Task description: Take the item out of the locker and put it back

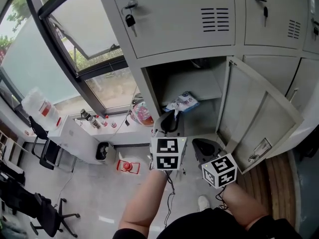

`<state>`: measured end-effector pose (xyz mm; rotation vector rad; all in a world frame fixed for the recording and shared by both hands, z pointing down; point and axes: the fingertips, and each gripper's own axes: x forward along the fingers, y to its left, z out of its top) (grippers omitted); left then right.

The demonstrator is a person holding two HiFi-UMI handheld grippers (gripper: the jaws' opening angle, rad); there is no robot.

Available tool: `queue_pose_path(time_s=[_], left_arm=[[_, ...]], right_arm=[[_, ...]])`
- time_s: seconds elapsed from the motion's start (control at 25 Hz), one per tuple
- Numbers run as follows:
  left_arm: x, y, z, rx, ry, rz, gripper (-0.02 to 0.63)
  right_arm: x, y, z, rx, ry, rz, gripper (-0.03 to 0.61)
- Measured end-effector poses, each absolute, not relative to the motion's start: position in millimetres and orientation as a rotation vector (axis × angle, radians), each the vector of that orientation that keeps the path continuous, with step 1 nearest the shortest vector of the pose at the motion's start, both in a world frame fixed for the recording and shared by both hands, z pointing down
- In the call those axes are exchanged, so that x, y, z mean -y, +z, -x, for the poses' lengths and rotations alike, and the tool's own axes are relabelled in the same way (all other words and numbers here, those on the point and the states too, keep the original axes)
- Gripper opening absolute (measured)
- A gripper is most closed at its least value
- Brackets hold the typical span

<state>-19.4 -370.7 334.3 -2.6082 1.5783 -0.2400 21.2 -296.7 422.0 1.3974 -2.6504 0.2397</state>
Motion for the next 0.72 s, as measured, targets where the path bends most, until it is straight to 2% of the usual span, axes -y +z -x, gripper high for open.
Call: queue_pose_path(time_s=[0.72], left_arm=[[217, 339, 78, -1.521, -0.174, 2.648, 0.064]], right_arm=[[202, 413, 11, 2.628, 0.216, -1.454, 0.052]])
